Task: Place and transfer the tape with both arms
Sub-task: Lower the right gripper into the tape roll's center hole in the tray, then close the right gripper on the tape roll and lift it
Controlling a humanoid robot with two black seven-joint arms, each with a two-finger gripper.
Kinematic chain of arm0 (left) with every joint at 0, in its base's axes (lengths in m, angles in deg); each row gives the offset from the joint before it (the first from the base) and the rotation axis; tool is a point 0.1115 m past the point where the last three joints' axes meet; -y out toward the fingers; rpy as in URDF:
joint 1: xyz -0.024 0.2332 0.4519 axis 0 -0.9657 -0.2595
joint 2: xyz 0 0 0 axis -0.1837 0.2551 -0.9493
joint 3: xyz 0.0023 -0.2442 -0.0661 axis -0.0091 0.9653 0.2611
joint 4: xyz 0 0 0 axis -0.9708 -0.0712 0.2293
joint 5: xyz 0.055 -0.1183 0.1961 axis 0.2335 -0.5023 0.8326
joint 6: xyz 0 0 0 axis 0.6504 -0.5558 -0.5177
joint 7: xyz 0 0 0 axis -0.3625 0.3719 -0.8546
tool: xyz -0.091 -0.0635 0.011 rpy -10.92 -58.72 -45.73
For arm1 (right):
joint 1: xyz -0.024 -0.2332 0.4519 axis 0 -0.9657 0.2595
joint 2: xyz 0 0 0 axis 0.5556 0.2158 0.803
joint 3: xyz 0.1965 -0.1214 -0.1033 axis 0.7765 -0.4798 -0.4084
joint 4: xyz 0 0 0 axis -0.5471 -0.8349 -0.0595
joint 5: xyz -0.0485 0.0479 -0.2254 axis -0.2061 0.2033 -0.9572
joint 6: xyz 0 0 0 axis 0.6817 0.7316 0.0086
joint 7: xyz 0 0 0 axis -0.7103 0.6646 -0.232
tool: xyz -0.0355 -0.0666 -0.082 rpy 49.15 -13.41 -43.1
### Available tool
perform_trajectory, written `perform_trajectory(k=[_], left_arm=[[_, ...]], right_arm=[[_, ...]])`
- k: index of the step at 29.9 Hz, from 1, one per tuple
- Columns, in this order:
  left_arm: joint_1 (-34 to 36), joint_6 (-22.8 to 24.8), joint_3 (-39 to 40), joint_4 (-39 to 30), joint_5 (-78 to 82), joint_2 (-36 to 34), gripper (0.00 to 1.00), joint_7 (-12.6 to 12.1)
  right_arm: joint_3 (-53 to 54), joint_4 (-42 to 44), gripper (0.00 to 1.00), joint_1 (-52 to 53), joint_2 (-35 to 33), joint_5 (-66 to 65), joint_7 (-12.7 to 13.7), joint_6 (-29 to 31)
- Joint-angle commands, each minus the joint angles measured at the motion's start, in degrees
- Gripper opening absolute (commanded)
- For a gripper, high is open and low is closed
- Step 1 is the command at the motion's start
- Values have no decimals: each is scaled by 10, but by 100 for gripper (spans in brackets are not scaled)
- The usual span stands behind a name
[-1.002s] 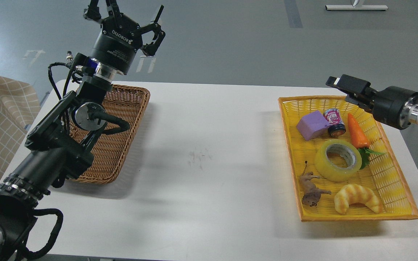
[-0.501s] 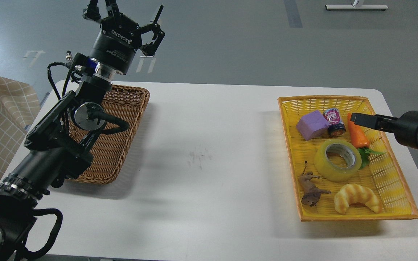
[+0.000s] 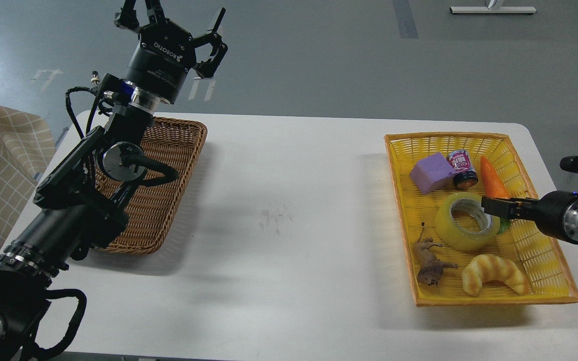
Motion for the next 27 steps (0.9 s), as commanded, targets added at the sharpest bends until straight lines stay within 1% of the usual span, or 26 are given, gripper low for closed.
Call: perform_trajectory(k=[1, 4, 11, 13, 17, 20, 23, 26, 27], left_arm=[[0, 0, 1, 0, 0, 0, 98, 0], [0, 0, 1, 0, 0, -1, 98, 0], [0, 0, 1, 0, 0, 0, 98, 0], [0, 0, 1, 0, 0, 0, 98, 0], [0, 0, 1, 0, -1, 1, 98, 0], [0, 0, 1, 0, 0, 1, 98, 0], [0, 0, 1, 0, 0, 0, 98, 0], [0, 0, 1, 0, -1, 1, 98, 0], [0, 0, 1, 0, 0, 1, 98, 0]], right_arm=[[0, 2, 93, -3, 10, -13, 0, 0], [0, 5, 85, -6, 17, -15, -1, 0], [-2, 10, 71, -20, 19, -15, -1, 0], [-5, 15, 65, -20, 23, -15, -1, 0], [-5, 25, 62, -20, 29, -15, -1, 0], [-6, 25, 58, -20, 31, -15, -1, 0], [-6, 25, 44, -21, 34, -15, -2, 0], [-7, 28, 32, -21, 34, -15, -3, 0], [-7, 28, 29, -20, 34, -10, -4, 0]])
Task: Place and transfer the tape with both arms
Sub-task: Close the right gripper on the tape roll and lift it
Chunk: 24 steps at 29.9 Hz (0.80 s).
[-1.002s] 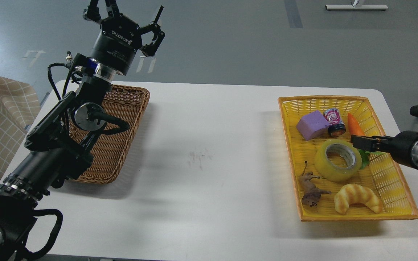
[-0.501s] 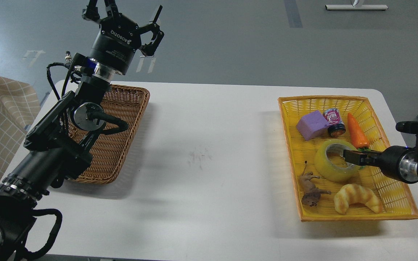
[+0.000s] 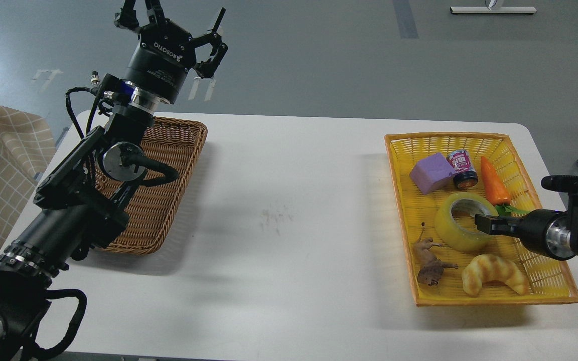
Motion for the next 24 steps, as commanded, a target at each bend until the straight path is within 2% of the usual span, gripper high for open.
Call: perform_trajectory(k=[1, 2, 3, 4, 12, 17, 24], left_arm=[[0, 0, 0, 0, 1, 0, 98, 0], [0, 0, 0, 0, 0, 0, 98, 0], [0, 0, 0, 0, 0, 0, 98, 0], [0, 0, 0, 0, 0, 0, 98, 0], [0, 0, 0, 0, 0, 0, 98, 0], [0, 0, 0, 1, 0, 0, 98, 0], [0, 0, 0, 0, 0, 2, 98, 1]], right_arm=[[0, 1, 29, -1, 0, 6, -2, 0], [0, 0, 21, -1, -1, 7, -3, 0], [0, -2, 3, -1, -1, 8, -2, 0], [0, -2, 0, -1, -1, 10, 1, 0], [9, -15, 0, 7, -8, 11, 2, 0], [34, -70, 0, 8, -43, 13, 1, 0], [71, -108, 0, 36, -40, 25, 0, 0]])
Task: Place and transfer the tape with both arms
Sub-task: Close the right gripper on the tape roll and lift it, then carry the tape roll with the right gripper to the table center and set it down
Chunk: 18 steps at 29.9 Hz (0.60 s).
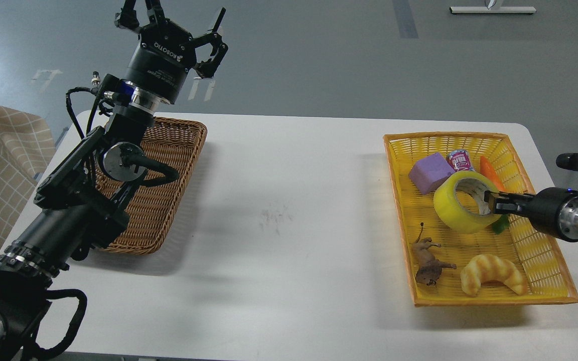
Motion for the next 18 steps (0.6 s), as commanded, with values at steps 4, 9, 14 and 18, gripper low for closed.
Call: perform_trajectory(k=[4, 9, 14, 18], left_arm=[[0, 0, 0, 0, 0, 1, 98, 0], [0, 0, 0, -1, 0, 1, 98, 0], [1, 0, 0, -1, 0, 2, 98, 1], [1, 0, 0, -1, 0, 3, 98, 0]], right_arm=[[9, -13, 0, 60, 7, 3, 1, 0], [4, -10, 0, 98, 47, 2, 2, 0], [-16, -8, 0, 119, 89, 0, 3, 0], [-80, 6, 0, 157, 125, -2, 3, 0]])
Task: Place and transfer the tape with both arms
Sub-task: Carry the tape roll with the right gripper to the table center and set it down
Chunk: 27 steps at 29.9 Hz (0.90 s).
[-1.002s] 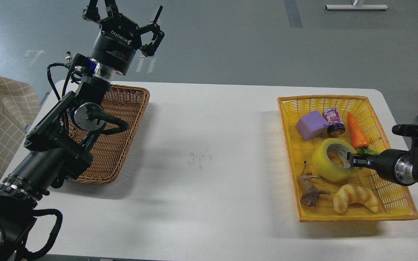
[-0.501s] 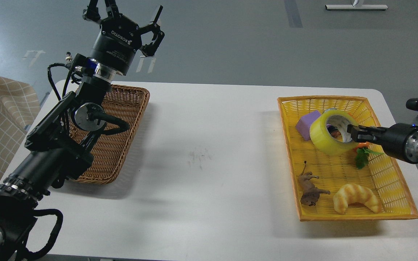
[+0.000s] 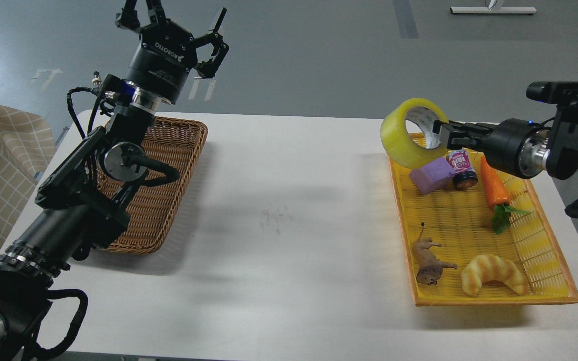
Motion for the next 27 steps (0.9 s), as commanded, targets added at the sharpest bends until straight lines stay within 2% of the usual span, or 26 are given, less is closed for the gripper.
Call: perform_trajectory(k=[1, 14, 27], left_arm=[[0, 0, 0, 1, 0, 1, 98, 0], [0, 0, 0, 1, 0, 8, 98, 0], [0, 0, 0, 1, 0, 11, 98, 1]], right_arm=[[-49, 14, 0, 30, 31, -2, 0, 0], [-190, 141, 0, 124, 183, -7, 1, 0], [-230, 183, 0, 133, 236, -13, 4, 0]])
